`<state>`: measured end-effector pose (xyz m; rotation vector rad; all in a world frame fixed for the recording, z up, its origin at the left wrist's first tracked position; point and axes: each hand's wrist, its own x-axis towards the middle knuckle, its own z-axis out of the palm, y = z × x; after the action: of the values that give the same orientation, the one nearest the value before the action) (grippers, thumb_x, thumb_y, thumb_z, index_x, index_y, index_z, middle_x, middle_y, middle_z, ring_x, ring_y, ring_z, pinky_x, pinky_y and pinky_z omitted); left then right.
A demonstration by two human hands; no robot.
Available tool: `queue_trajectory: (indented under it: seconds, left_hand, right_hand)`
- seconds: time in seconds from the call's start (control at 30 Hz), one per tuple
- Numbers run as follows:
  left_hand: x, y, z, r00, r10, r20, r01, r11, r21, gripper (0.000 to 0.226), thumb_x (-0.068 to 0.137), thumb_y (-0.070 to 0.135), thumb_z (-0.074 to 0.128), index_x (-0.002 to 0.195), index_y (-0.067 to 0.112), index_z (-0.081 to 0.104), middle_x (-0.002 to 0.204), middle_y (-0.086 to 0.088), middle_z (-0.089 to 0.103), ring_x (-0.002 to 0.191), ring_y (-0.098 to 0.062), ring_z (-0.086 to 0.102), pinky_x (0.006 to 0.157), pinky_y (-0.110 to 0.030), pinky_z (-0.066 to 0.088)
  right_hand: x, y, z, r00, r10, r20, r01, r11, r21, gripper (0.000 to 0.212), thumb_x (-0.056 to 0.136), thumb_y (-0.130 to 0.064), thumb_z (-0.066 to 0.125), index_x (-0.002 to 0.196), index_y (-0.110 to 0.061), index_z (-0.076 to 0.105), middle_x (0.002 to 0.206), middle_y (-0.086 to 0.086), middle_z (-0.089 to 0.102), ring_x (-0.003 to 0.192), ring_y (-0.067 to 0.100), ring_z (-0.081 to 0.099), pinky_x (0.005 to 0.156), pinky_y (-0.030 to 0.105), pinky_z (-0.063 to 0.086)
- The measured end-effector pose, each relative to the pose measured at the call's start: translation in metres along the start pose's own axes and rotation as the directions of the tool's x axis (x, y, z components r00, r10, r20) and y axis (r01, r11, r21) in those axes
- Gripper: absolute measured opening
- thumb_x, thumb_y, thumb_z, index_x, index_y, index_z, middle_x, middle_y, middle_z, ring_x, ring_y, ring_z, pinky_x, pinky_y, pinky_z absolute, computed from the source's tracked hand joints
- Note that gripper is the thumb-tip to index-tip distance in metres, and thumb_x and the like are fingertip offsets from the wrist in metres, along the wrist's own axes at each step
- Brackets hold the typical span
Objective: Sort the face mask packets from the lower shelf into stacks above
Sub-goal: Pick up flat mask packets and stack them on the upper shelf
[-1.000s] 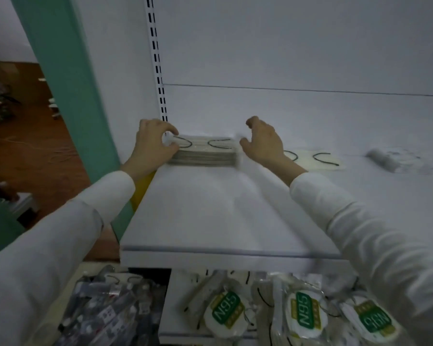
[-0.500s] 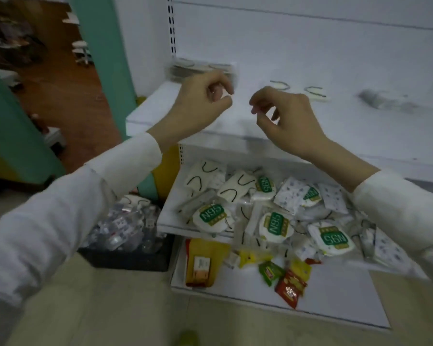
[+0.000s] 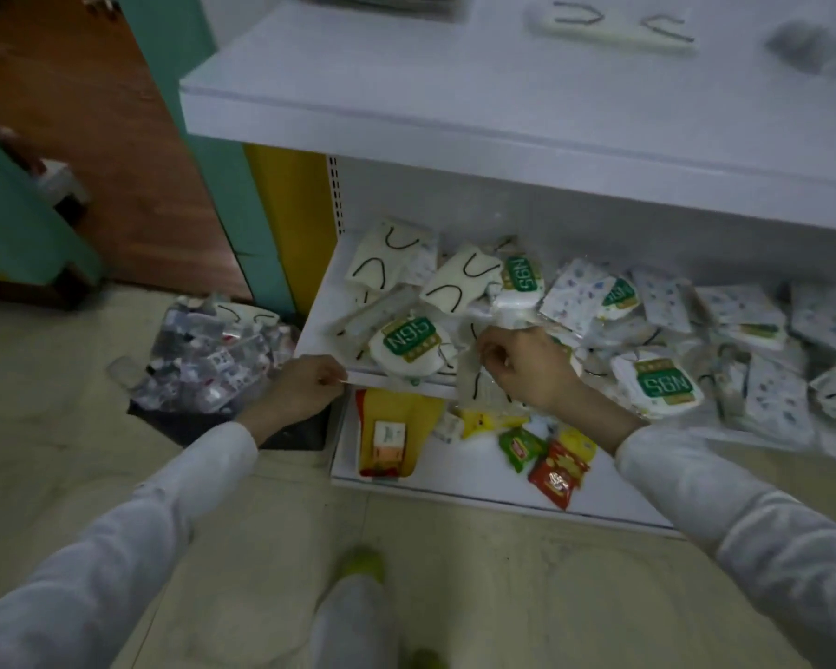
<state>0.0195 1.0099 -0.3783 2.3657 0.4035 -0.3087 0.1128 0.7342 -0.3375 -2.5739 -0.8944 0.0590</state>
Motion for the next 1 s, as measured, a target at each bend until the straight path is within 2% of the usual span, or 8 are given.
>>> queue_trajectory:
  seconds: [0.17,0.33,0.53,0.6,0.67,0.8,0.9,1.0]
  left_hand:
    - [0.055,-0.035,-0.020,0.993,-0.084,-0.087,0.074,0.990,-0.117,0.020,0.092,0.010,0.056,0.110,0.007,0.064,0.114,-0.012,0.063,0.099,-0.023,0.058,0.080,-0.026,0.043]
    - [0.106,-0.044,-0.041,0.998,-0.002,-0.059,0.000,1.000,-0.031,0.016,0.092,0.012,0.054,0.105,0.014,0.063,0.098,-0.001,0.060,0.088,-0.018,0.057,0.068,-0.019,0.040]
    - [0.140,-0.048,-0.052,0.998,0.010,-0.055,-0.014,0.997,-0.080,0.013,0.091,0.010,0.056,0.101,0.012,0.065,0.092,0.002,0.059,0.085,-0.015,0.054,0.074,-0.023,0.040]
    - [0.146,-0.050,-0.050,0.999,-0.016,-0.041,0.008,0.985,-0.173,0.010,0.091,0.007,0.057,0.094,0.015,0.063,0.091,-0.001,0.060,0.087,-0.020,0.058,0.079,-0.031,0.048]
    - [0.148,-0.052,-0.047,0.999,-0.043,-0.022,0.036,0.970,-0.241,0.012,0.091,0.005,0.056,0.091,0.016,0.061,0.092,-0.002,0.060,0.089,-0.019,0.057,0.083,-0.035,0.051]
    - [0.149,-0.055,-0.042,0.996,-0.087,-0.019,0.077,0.948,-0.309,0.013,0.091,0.003,0.055,0.094,0.011,0.064,0.094,-0.005,0.061,0.088,-0.021,0.056,0.083,-0.037,0.052]
    - [0.154,-0.053,-0.043,0.980,-0.200,-0.013,0.156,0.801,-0.578,0.012,0.096,0.007,0.049,0.100,0.006,0.060,0.094,-0.010,0.063,0.089,-0.024,0.057,0.072,-0.032,0.051]
    - [0.171,-0.042,-0.039,0.947,-0.294,0.134,0.281,0.545,-0.790,0.026,0.098,0.022,0.048,0.116,0.003,0.052,0.111,-0.017,0.061,0.095,-0.027,0.059,0.080,-0.034,0.052]
  right_hand:
    - [0.070,0.006,0.066,0.941,0.310,0.138,-0.334,0.918,0.213,0.026,0.089,-0.001,0.049,0.103,-0.006,0.071,0.103,0.016,0.070,0.094,0.033,0.065,0.083,0.038,0.053]
    - [0.159,-0.001,0.112,0.765,0.609,0.209,-0.625,0.625,0.467,0.030,0.094,-0.008,0.045,0.116,-0.005,0.065,0.116,0.016,0.066,0.107,0.032,0.061,0.095,0.039,0.050]
    - [0.231,-0.013,0.147,0.647,0.710,0.277,-0.727,0.467,0.503,0.026,0.097,-0.016,0.042,0.090,-0.001,0.063,0.104,0.020,0.065,0.095,0.033,0.063,0.087,0.037,0.052]
    - [0.247,-0.015,0.157,0.616,0.731,0.292,-0.739,0.409,0.535,0.027,0.097,-0.027,0.047,0.096,-0.003,0.059,0.104,0.017,0.064,0.095,0.031,0.063,0.086,0.038,0.053]
    - [0.258,-0.016,0.168,0.574,0.754,0.320,-0.736,0.304,0.605,0.028,0.093,-0.033,0.055,0.099,-0.005,0.054,0.093,0.010,0.061,0.088,0.028,0.062,0.086,0.040,0.054]
    - [0.263,-0.010,0.182,0.468,0.801,0.373,-0.688,0.064,0.723,0.012,0.081,-0.017,0.062,0.078,-0.008,0.056,0.082,0.014,0.063,0.083,0.031,0.065,0.078,0.041,0.056]
    - [0.252,-0.019,0.171,0.446,0.761,0.471,-0.622,-0.115,0.775,0.014,0.087,-0.006,0.059,0.075,-0.008,0.052,0.071,0.011,0.056,0.061,0.024,0.056,0.060,0.034,0.051]
    - [0.234,-0.025,0.154,0.514,0.641,0.571,-0.588,-0.222,0.778,0.014,0.089,0.002,0.059,0.081,-0.006,0.050,0.070,0.010,0.054,0.055,0.017,0.056,0.053,0.028,0.055]
